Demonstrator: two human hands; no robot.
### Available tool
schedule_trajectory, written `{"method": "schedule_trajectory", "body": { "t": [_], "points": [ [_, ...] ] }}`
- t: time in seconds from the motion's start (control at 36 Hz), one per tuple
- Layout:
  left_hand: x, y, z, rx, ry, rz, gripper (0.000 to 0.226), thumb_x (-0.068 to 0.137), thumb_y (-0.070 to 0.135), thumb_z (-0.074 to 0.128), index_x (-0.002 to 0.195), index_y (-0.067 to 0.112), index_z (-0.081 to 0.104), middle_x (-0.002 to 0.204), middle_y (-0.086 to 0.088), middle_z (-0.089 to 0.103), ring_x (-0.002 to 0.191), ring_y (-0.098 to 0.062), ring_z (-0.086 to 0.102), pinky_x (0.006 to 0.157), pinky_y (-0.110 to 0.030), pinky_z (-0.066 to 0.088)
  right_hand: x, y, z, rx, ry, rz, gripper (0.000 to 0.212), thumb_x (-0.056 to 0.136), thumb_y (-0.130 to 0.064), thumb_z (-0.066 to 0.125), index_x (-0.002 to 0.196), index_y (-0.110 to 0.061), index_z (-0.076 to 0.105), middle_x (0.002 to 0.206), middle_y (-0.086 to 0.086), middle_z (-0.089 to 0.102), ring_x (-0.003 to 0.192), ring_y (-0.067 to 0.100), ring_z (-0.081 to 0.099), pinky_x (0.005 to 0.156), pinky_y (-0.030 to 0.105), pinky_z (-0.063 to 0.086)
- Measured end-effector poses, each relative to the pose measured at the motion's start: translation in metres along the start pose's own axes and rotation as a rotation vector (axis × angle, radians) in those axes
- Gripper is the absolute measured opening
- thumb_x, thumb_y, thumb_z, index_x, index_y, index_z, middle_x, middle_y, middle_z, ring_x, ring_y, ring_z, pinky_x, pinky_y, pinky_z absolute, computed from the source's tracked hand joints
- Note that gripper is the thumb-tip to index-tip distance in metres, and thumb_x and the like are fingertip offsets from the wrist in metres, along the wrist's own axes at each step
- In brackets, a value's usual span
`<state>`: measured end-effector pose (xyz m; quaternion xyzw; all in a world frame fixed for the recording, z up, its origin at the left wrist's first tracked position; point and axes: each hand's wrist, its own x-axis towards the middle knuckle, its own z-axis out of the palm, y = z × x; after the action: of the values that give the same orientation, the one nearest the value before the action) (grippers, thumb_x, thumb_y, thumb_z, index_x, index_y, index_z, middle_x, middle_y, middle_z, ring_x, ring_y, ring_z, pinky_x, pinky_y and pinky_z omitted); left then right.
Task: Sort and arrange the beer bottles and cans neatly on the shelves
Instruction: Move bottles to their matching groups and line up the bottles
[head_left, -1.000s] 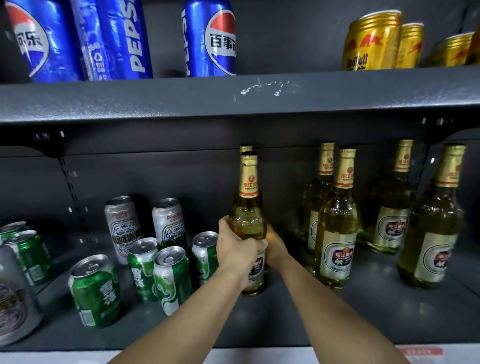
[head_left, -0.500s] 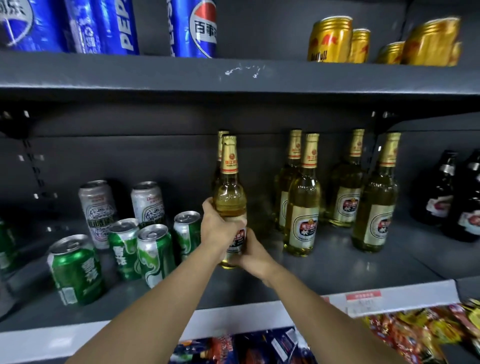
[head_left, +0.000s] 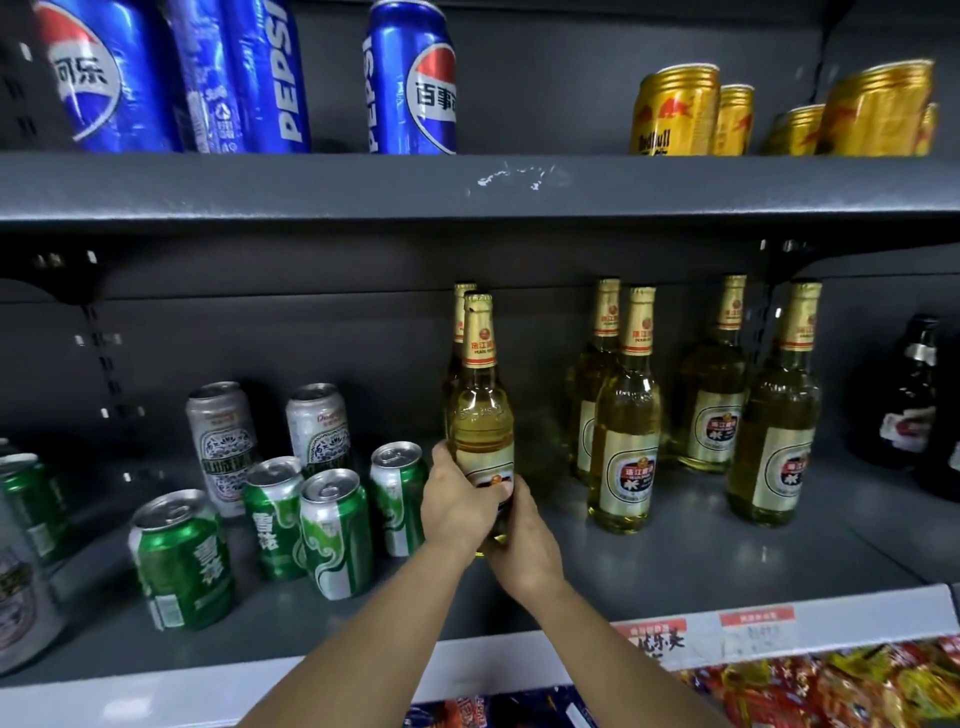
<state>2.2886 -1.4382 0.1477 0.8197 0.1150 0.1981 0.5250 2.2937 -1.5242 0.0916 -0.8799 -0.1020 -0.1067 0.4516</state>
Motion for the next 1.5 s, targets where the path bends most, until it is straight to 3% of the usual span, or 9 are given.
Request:
{"method": "schedule_trajectory", "body": {
  "t": [0.39,0.61,0.78,0.92,1.03,1.11,1.25,1.39,1.5],
  "points": [
    [0.001,-0.008,-0.002,-0.04,-0.072,0.06,0.079,0.073,0.022,0.083,0.136,0.023,0.034,0.124,0.0,0.058,0.114,-0.02,0.059,0.097,-0.039,0.051,0.001,0.002,0.002,-0.067,0.025,-0.012,0.078,0.084,-0.037,0.071,0.144,-0.034,0.021,0.138,-0.008,0.05,0.119,0.018,0.055,0.091,0.032,0.048],
    [-0.026,-0.019,-0.009,-0.031,0.026,0.133,0.07,0.084,0.019,0.073,0.142,0.021,0.033,0.134,0.004,0.047,0.119,-0.013,0.053,0.098,-0.024,0.044,0.001,0.006,0.0,-0.025,0.031,-0.097,0.08,0.081,-0.034,0.073,0.146,-0.03,0.024,0.143,-0.002,0.044,0.127,0.019,0.048,0.096,0.039,0.045],
    [-0.059,-0.019,-0.034,0.13,0.126,0.209,0.04,0.094,0.035,0.058,0.131,0.028,0.043,0.117,0.013,0.051,0.097,-0.007,0.056,0.081,-0.032,0.051,-0.004,-0.004,-0.005,-0.042,0.264,-0.102,0.069,0.087,-0.03,0.066,0.146,-0.019,0.032,0.139,0.005,0.049,0.125,0.026,0.048,0.098,0.046,0.045],
    [-0.068,-0.025,-0.068,0.156,0.274,0.349,0.023,0.095,0.027,0.056,0.117,0.022,0.054,0.099,0.009,0.052,0.083,-0.01,0.052,0.07,-0.027,0.042,-0.023,-0.022,-0.009,-0.207,0.53,-0.429,0.04,0.081,-0.022,0.059,0.118,-0.009,0.05,0.105,0.012,0.059,0.096,0.031,0.054,0.079,0.043,0.043],
    [-0.062,-0.028,-0.103,0.19,0.396,0.42,0.018,0.093,0.026,0.057,0.111,0.024,0.056,0.095,0.007,0.055,0.083,-0.013,0.054,0.066,-0.031,0.042,-0.04,-0.057,0.018,-0.342,0.389,-0.64,0.049,0.065,-0.013,0.074,0.111,-0.013,0.055,0.1,0.008,0.062,0.09,0.029,0.056,0.073,0.04,0.046],
    [-0.048,-0.036,-0.135,0.233,0.488,0.476,0.022,0.089,0.031,0.056,0.108,0.022,0.058,0.1,0.004,0.056,0.093,-0.017,0.055,0.072,-0.035,0.046,-0.045,-0.094,0.043,-0.549,0.293,-0.755,0.055,0.056,-0.027,0.082,0.105,-0.014,0.06,0.099,0.003,0.063,0.088,0.026,0.059,0.071,0.035,0.047],
    [-0.019,-0.064,-0.196,0.387,0.615,0.398,0.043,0.077,0.037,0.054,0.113,0.014,0.059,0.11,-0.008,0.057,0.103,-0.029,0.051,0.083,-0.039,0.039,-0.033,-0.142,0.071,-0.62,0.236,-0.586,0.053,0.08,-0.04,0.065,0.124,-0.014,0.055,0.124,0.007,0.058,0.113,0.028,0.053,0.09,0.041,0.043],
    [0.0,-0.094,-0.238,0.395,0.341,0.146,0.085,0.076,0.051,0.074,0.143,0.018,0.035,0.141,-0.01,0.039,0.128,-0.032,0.039,0.102,-0.044,0.038,-0.023,-0.162,0.085,-0.808,0.15,-0.318,0.075,0.087,-0.071,0.039,0.138,-0.017,0.039,0.136,0.006,0.048,0.126,0.027,0.04,0.098,0.04,0.034],
    [0.006,-0.109,-0.247,0.323,0.084,0.057,0.092,0.075,0.049,0.077,0.147,0.02,0.027,0.143,-0.01,0.037,0.128,-0.03,0.044,0.098,-0.04,0.043,-0.029,-0.162,0.092,-0.917,0.162,-0.306,0.073,0.086,-0.068,0.044,0.138,-0.018,0.038,0.134,0.006,0.05,0.125,0.026,0.039,0.097,0.04,0.031]
  ]
}}
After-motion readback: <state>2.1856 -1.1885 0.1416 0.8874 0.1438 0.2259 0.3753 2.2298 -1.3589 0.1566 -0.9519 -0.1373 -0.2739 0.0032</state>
